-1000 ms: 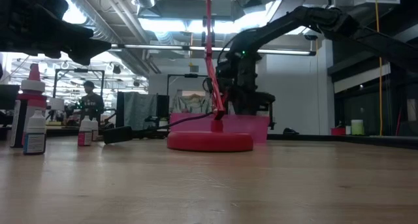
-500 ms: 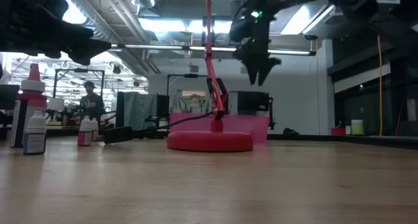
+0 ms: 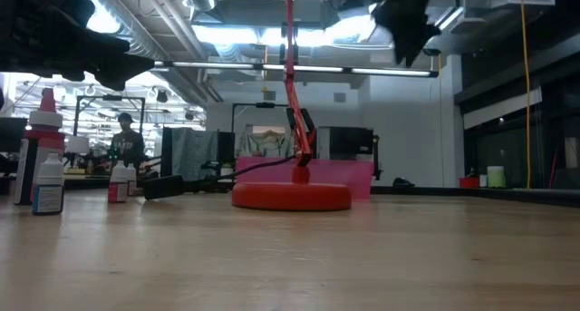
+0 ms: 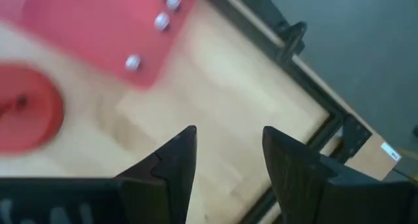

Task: Pick & Place food coloring
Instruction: Put the large orange food coloring bottle into the red bin

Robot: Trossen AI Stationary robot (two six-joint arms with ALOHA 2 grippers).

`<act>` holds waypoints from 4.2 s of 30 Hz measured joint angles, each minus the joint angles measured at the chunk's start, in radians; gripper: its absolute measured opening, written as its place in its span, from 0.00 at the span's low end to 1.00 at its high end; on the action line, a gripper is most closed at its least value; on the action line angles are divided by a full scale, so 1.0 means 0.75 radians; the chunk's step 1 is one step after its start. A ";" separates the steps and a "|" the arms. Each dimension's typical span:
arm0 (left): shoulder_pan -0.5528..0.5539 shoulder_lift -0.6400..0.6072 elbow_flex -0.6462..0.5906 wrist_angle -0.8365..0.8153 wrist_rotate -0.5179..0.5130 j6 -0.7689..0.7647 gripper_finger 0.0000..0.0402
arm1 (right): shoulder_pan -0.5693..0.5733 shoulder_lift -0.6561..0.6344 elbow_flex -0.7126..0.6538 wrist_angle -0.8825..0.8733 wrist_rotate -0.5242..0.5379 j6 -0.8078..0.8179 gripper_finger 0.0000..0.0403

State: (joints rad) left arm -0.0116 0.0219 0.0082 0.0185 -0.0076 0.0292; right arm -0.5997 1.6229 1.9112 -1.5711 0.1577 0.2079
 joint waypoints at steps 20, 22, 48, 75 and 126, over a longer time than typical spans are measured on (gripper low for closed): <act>0.000 0.000 0.000 0.000 0.000 0.000 0.68 | 0.743 -0.824 -0.935 0.056 -0.250 0.563 0.44; 0.000 0.000 0.000 0.000 0.000 0.000 0.68 | 0.839 -0.848 -0.974 0.067 -0.251 0.622 0.44; 0.000 0.000 0.000 0.000 0.000 0.000 0.68 | 1.749 -0.634 -1.275 0.579 -0.165 1.177 0.44; 0.000 0.000 0.000 0.000 0.000 0.000 0.68 | 1.827 -0.602 -1.489 0.866 -0.066 1.429 0.76; 0.000 0.000 0.000 0.000 0.000 0.000 0.68 | 1.035 -0.611 -1.265 0.701 -0.096 0.660 0.30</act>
State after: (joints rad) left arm -0.0114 0.0219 0.0082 0.0185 -0.0076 0.0292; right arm 0.1764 1.1644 0.9626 -1.0451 0.0859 0.7028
